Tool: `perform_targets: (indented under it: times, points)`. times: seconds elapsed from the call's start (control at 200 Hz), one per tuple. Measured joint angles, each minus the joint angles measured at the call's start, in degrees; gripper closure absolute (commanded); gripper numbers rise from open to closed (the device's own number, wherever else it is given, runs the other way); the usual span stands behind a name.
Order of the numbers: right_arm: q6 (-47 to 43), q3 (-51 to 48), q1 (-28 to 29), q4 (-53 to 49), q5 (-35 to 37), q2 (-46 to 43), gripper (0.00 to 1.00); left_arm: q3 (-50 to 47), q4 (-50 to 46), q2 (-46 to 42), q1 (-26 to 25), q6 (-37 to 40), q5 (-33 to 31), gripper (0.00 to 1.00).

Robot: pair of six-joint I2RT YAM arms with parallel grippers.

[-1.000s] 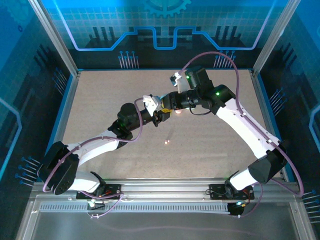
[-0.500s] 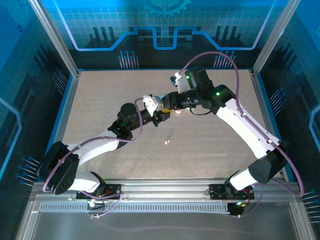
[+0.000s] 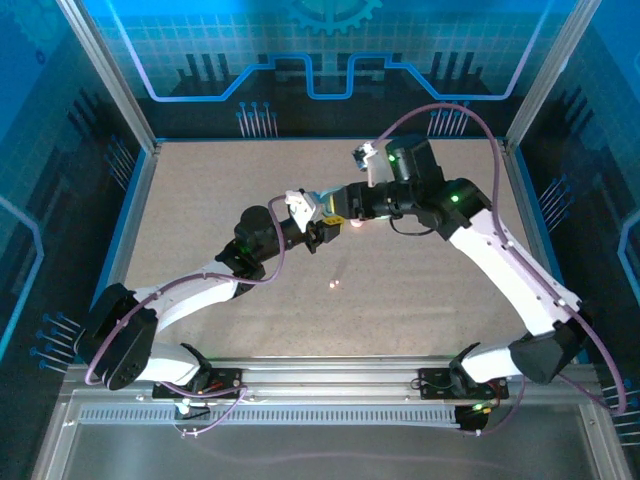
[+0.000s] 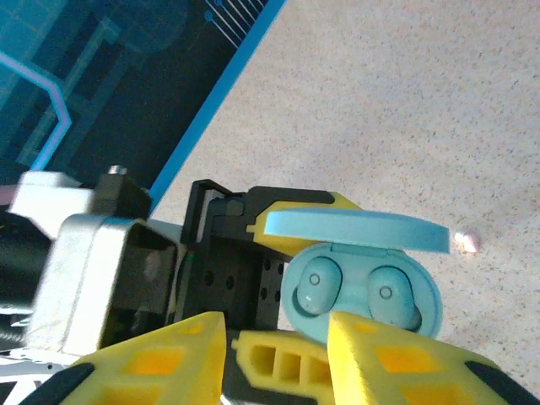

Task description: Insert the wireless bluetooth earbuds into the charging case

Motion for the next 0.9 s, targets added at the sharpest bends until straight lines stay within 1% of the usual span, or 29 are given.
perform_targets:
  times: [0.135,0.2,0.3,0.355,0.39,0.46,0.53,0.695,0.901]
  points:
    - [0.15,-3.45,-0.22,2.78,3.72,-4.61,0.56,0.0,0.22,0.0,0.0,0.17,0.31,0.65]
    - [0.87,-5.01,-1.14,3.8,4.98,-6.49,0.55,0.0,-0.02,0.0,0.0,0.57,1.55,0.66]
    - [2.62,-5.46,-4.87,4.33,5.31,-7.28,0.54,0.0,-0.17,0.0,0.0,1.46,4.22,0.66]
    - [3.67,-5.44,-7.3,4.28,4.87,-6.84,0.49,0.0,-0.11,0.0,0.0,1.6,5.68,0.65]
    - [4.42,-5.35,-8.7,4.24,4.11,-6.32,0.46,0.0,-0.13,0.0,0.0,1.64,6.62,0.66]
    - [5.16,-4.39,-10.82,3.58,1.81,-4.26,0.46,0.02,-0.11,0.0,-0.02,1.66,8.17,0.65]
    - [5.55,-2.49,-11.69,2.51,-0.68,-1.33,0.45,0.02,-0.11,0.0,0.0,1.66,9.35,0.65]
    - [5.75,0.11,-11.8,1.11,-7.5,4.63,0.45,0.42,-0.07,0.0,0.0,1.57,10.73,0.65]
    - [5.35,0.09,-11.78,0.09,-13.9,6.1,0.44,0.44,0.46,0.0,0.33,-0.07,10.8,0.65]
